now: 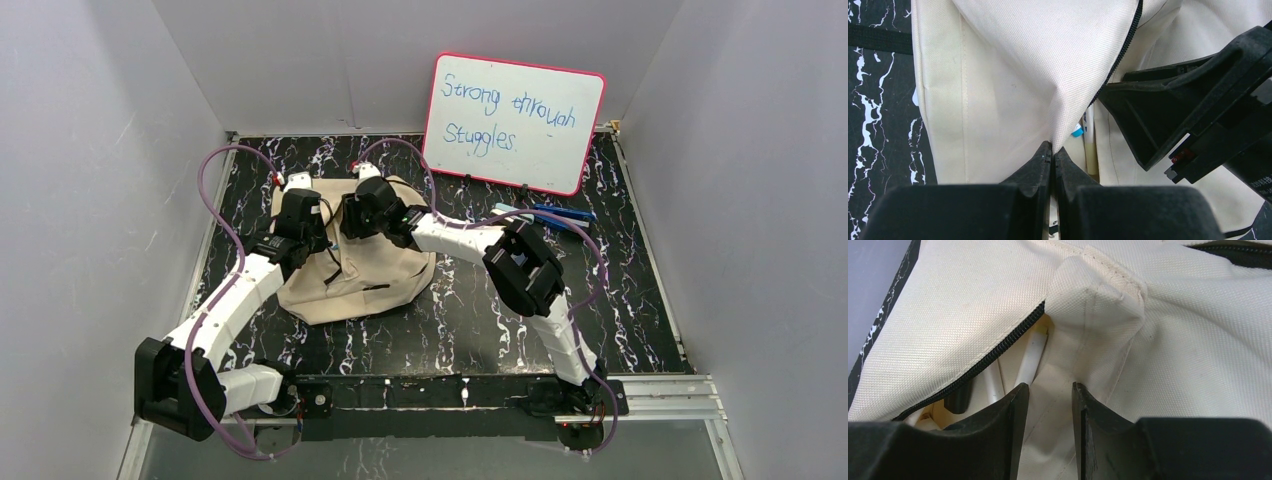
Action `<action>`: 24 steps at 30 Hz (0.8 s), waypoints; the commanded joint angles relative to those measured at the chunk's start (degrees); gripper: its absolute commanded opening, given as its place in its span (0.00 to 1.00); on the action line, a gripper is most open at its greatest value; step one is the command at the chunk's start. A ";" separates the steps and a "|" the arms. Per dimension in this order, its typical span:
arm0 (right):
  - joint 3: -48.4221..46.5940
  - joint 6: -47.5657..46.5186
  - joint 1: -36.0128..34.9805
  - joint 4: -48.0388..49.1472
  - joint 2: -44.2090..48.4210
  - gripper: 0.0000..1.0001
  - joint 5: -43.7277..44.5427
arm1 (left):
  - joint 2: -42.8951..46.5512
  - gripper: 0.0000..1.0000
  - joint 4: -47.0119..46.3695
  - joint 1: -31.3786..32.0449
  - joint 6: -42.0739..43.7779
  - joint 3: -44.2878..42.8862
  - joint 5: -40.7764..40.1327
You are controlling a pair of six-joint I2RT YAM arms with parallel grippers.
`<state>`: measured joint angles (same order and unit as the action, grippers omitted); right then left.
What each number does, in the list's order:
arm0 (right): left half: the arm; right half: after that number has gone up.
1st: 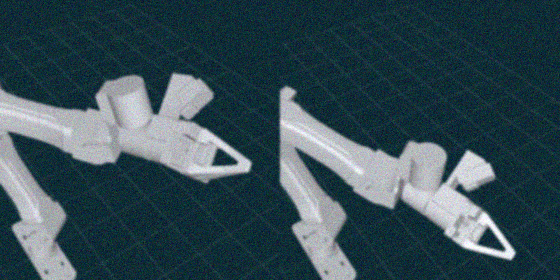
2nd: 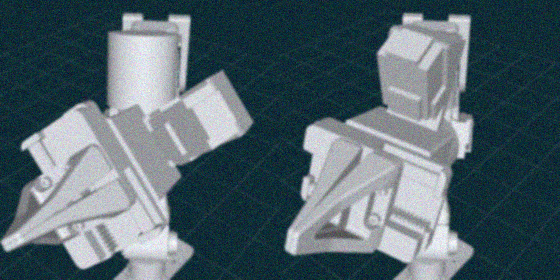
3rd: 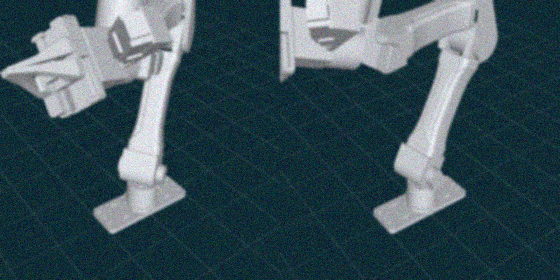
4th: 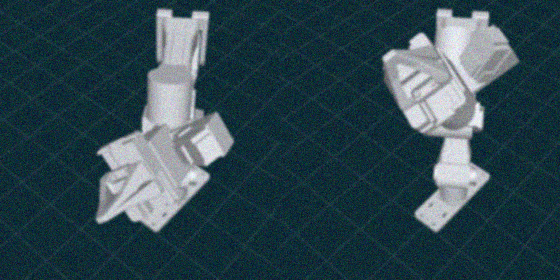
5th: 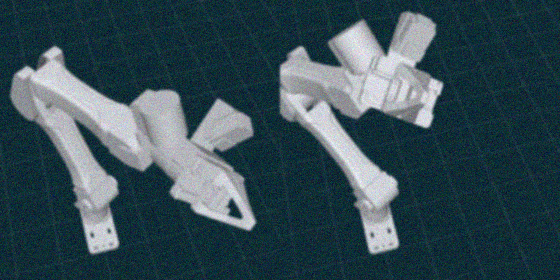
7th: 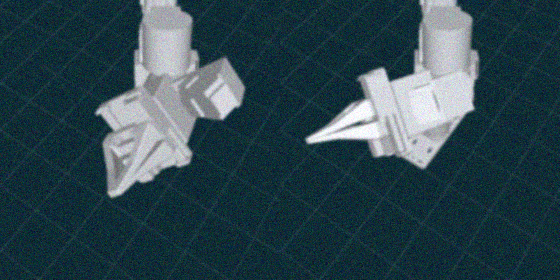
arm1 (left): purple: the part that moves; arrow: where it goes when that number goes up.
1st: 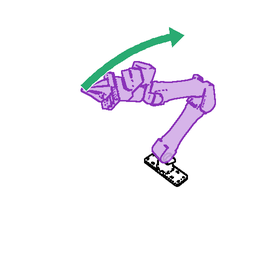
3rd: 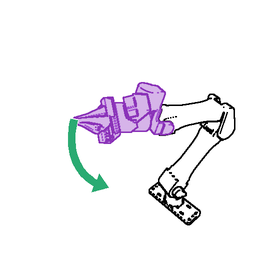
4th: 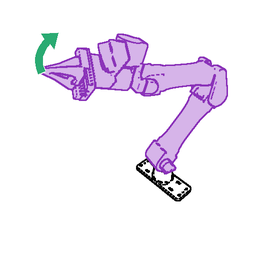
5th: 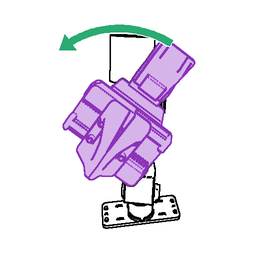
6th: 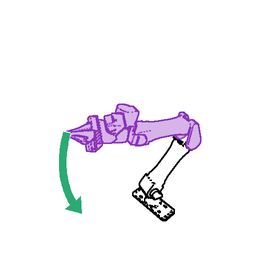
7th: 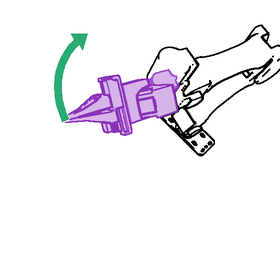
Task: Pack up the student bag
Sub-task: Adjust the student bag at the center of the board.
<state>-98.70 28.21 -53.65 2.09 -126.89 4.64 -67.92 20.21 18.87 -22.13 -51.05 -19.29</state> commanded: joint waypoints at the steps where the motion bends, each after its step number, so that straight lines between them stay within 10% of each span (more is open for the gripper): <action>1: -2.88 -1.72 0.20 -1.98 1.42 0.47 2.82 | 1.47 0.00 1.82 -0.17 -0.31 0.55 -0.74; 18: -13.03 -6.98 -1.55 -16.96 -11.34 0.47 8.31 | 1.13 0.00 1.30 -0.15 -0.55 0.78 0.13; 24: -10.09 -6.55 -1.82 -16.28 -12.99 0.29 9.29 | 1.50 0.00 1.31 -0.16 -2.41 1.40 3.09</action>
<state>-111.77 22.02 -55.51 -9.52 -133.67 12.45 -67.92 19.92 18.85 -22.79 -50.94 -18.09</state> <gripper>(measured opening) 0.342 0.013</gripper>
